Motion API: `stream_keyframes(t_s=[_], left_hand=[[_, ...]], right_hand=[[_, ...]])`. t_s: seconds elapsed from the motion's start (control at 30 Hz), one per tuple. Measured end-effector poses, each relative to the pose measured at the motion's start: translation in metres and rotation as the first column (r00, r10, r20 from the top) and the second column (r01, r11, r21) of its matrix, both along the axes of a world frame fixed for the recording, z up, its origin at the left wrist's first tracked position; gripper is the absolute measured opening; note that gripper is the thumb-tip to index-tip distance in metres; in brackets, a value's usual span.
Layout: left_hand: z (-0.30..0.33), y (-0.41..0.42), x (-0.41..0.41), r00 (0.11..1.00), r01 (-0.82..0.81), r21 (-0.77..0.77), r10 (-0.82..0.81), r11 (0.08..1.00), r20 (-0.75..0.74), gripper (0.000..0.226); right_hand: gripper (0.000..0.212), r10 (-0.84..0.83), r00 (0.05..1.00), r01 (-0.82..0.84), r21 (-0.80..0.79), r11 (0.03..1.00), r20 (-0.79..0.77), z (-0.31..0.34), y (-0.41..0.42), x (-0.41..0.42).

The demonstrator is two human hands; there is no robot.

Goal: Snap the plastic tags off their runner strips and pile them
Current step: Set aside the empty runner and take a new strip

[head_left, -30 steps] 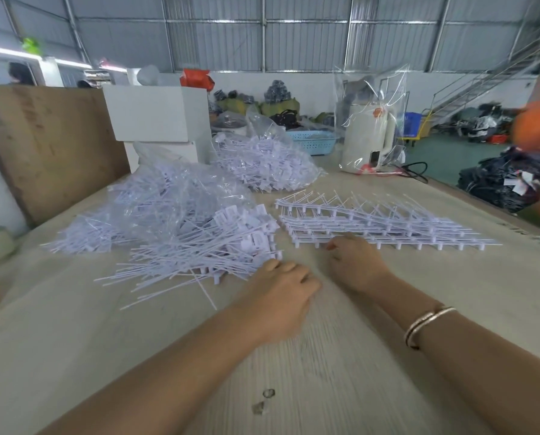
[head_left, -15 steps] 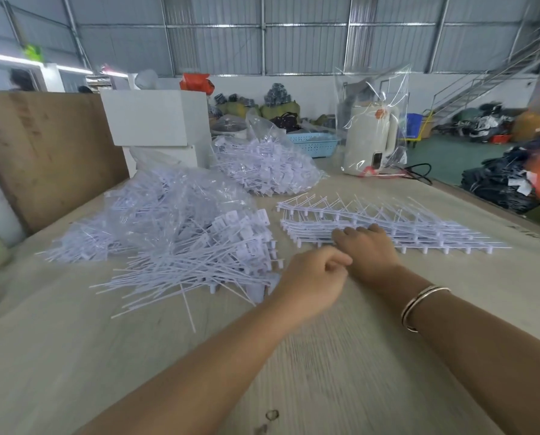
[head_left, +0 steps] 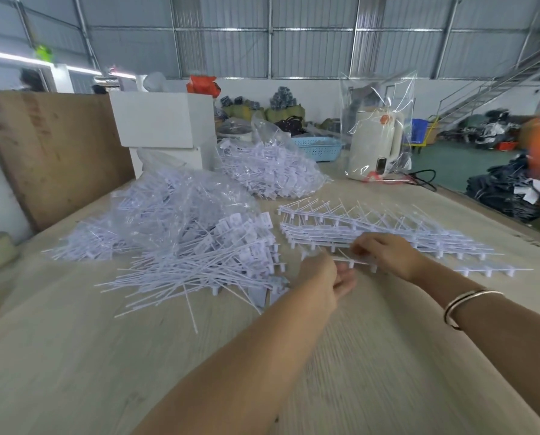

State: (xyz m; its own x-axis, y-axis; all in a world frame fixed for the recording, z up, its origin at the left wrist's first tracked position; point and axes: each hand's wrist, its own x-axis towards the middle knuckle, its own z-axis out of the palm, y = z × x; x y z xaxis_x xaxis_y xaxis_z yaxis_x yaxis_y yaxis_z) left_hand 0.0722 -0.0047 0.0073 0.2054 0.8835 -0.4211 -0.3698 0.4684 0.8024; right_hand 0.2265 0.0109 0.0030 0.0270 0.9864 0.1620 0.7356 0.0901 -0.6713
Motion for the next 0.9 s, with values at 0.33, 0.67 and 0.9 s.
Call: stream_keyframes(t_s=[0.33, 0.67, 0.9], left_hand=[[0.000, -0.031, -0.042, 0.968, 0.071, 0.203, -0.018, 0.977, -0.251, 0.023], [-0.002, -0.049, -0.075, 0.928, 0.185, 0.274, -0.076, 0.944, -0.365, 0.024], [0.032, -0.028, -0.095, 0.850, 0.360, 0.407, -0.115, 0.840, -0.514, 0.034]], right_hand=[[0.052, -0.037, 0.991, 0.062, -0.188, 0.980, 0.131, 0.005, 0.009, 0.022], [0.042, 0.139, 0.930, -0.073, -0.201, 0.977, 0.341, 0.004, 0.003, 0.006], [0.043, -0.101, 0.951, 0.094, 0.039, 0.995, 0.292, 0.025, 0.008, 0.010]])
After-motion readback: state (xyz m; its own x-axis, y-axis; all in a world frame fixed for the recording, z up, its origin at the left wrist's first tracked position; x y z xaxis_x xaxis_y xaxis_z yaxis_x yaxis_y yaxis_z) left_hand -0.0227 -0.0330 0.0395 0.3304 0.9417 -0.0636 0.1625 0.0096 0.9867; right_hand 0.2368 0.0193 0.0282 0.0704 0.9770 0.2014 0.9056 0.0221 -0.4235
